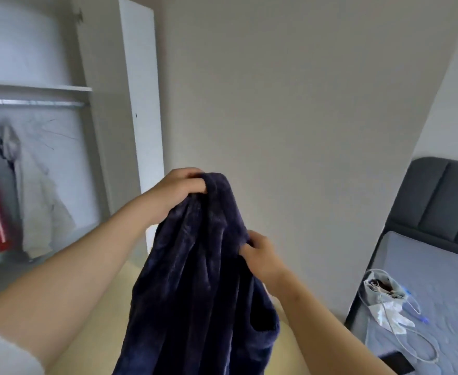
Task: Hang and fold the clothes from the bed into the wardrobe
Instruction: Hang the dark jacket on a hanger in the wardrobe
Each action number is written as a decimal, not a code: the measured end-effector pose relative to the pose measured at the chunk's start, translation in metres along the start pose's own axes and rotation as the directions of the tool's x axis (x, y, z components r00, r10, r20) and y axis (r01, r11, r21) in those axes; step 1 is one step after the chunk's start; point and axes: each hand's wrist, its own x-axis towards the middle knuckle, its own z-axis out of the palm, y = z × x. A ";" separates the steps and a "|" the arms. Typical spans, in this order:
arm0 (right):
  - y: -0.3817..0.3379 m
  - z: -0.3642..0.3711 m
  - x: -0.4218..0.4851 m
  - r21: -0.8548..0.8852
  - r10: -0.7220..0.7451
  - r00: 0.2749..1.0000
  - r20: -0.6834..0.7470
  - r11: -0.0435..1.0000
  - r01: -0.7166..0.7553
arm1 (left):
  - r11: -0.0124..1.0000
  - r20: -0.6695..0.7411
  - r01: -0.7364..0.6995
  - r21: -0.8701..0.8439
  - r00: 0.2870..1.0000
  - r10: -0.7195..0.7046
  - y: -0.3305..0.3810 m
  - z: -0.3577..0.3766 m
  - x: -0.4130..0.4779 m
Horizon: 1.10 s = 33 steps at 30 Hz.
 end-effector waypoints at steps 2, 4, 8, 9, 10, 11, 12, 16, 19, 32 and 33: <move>-0.017 0.019 0.020 -0.011 -0.039 0.999 -0.008 0.999 0.039 | 0.978 0.101 0.088 0.190 0.989 -0.109 -0.017 -0.041 -0.004; -0.035 0.042 0.037 -0.013 -0.080 0.997 0.014 0.997 0.080 | 0.946 0.092 0.132 0.296 0.982 -0.165 -0.030 -0.078 -0.008; -0.058 0.097 0.061 -0.091 -0.128 0.989 0.079 0.987 0.135 | 0.966 -0.223 0.073 0.249 0.975 -0.016 -0.044 -0.149 -0.011; -0.061 0.112 0.065 -0.108 -0.158 0.984 0.081 0.980 0.167 | 0.971 -0.260 0.052 0.231 0.966 0.011 -0.046 -0.164 -0.013; -0.062 0.123 0.069 -0.110 -0.179 0.981 0.074 0.976 0.186 | 0.974 -0.270 0.028 0.223 0.962 0.034 -0.048 -0.173 -0.014; -0.063 0.137 0.075 -0.104 -0.180 0.980 0.079 0.977 0.188 | 0.975 -0.277 0.011 0.223 0.959 0.053 -0.051 -0.185 -0.016; -0.061 0.148 0.079 -0.114 -0.156 0.983 0.094 0.979 0.166 | 0.974 -0.279 -0.003 0.228 0.958 0.068 -0.053 -0.192 -0.018; -0.047 0.193 0.100 -0.266 0.042 0.977 0.210 0.964 0.016 | 0.985 -0.277 0.014 0.174 0.960 0.035 -0.067 -0.232 -0.030; -0.049 0.222 0.121 -0.247 0.056 0.987 0.154 0.969 -0.016 | 0.979 -0.227 0.100 0.180 0.972 -0.058 -0.082 -0.265 -0.042; -0.101 0.340 0.238 0.015 -0.103 0.958 0.267 0.995 0.102 | 0.878 -0.351 0.471 0.085 0.839 -0.416 -0.197 -0.380 -0.036; -0.100 0.349 0.251 0.008 -0.104 0.952 0.287 0.994 0.106 | 0.861 -0.391 0.483 0.160 0.832 -0.394 -0.207 -0.389 -0.026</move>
